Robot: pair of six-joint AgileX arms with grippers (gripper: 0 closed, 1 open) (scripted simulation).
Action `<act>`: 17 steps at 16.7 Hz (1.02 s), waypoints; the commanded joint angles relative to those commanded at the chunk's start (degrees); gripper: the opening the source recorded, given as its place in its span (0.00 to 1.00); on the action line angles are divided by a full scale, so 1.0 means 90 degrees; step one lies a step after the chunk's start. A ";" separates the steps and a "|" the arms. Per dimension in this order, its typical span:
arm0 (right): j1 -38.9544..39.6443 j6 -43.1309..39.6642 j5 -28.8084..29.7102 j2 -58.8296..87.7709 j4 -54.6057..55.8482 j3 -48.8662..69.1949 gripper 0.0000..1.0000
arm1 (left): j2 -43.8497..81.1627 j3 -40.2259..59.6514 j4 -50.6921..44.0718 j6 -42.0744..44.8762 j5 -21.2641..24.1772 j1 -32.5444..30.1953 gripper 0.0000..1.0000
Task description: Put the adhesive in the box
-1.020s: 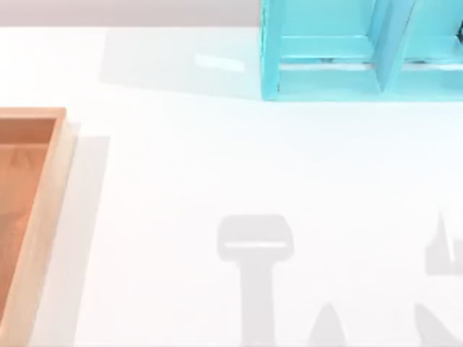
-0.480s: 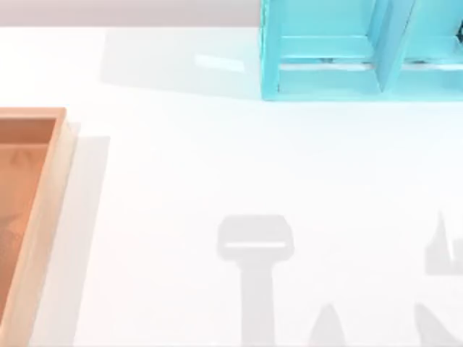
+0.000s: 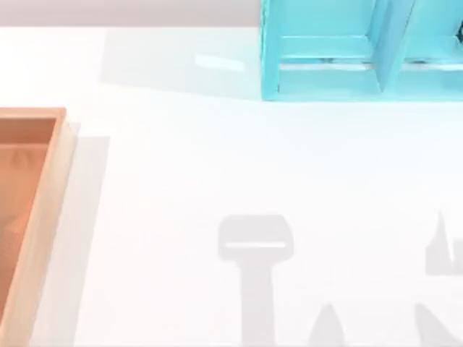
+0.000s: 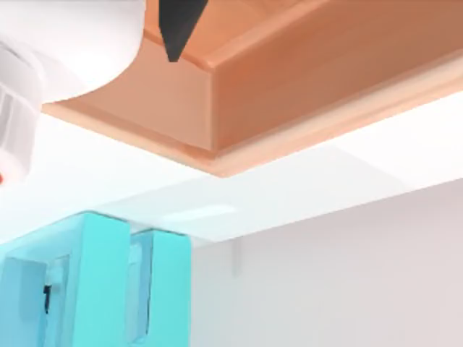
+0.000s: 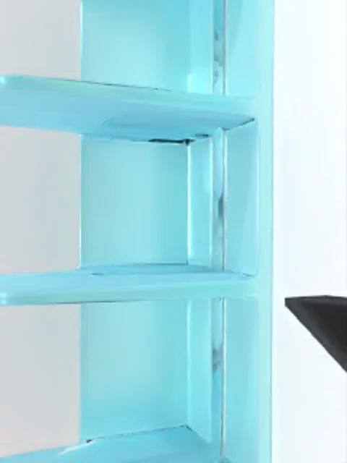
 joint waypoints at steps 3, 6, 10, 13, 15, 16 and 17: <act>0.0000 0.0000 0.0000 0.0000 0.0000 0.0000 1.00 | 0.0000 0.0000 0.0000 0.0000 0.0000 0.0000 0.30; 0.0000 0.0000 0.0000 0.0000 0.0000 0.0000 1.00 | 0.0000 0.0000 0.0000 0.0000 0.0000 0.0000 0.53; 0.0000 0.0000 0.0000 0.0000 0.0000 0.0000 1.00 | 0.0000 0.0000 0.0000 0.0000 0.0000 0.0000 0.83; 0.0000 0.0000 0.0000 0.0000 0.0000 0.0000 1.00 | 0.0000 0.0000 0.0000 0.0000 0.0000 0.0000 1.00; 0.0000 0.0000 0.0000 0.0000 0.0000 0.0000 1.00 | 0.0000 0.0000 0.0000 0.0000 0.0000 0.0000 1.00; 0.0000 0.0000 0.0000 0.0000 0.0000 0.0000 1.00 | 0.0000 0.0000 0.0000 0.0000 0.0000 0.0000 1.00; 0.0000 0.0000 0.0000 0.0000 0.0000 0.0000 1.00 | 0.0000 0.0000 0.0000 0.0000 0.0000 0.0000 1.00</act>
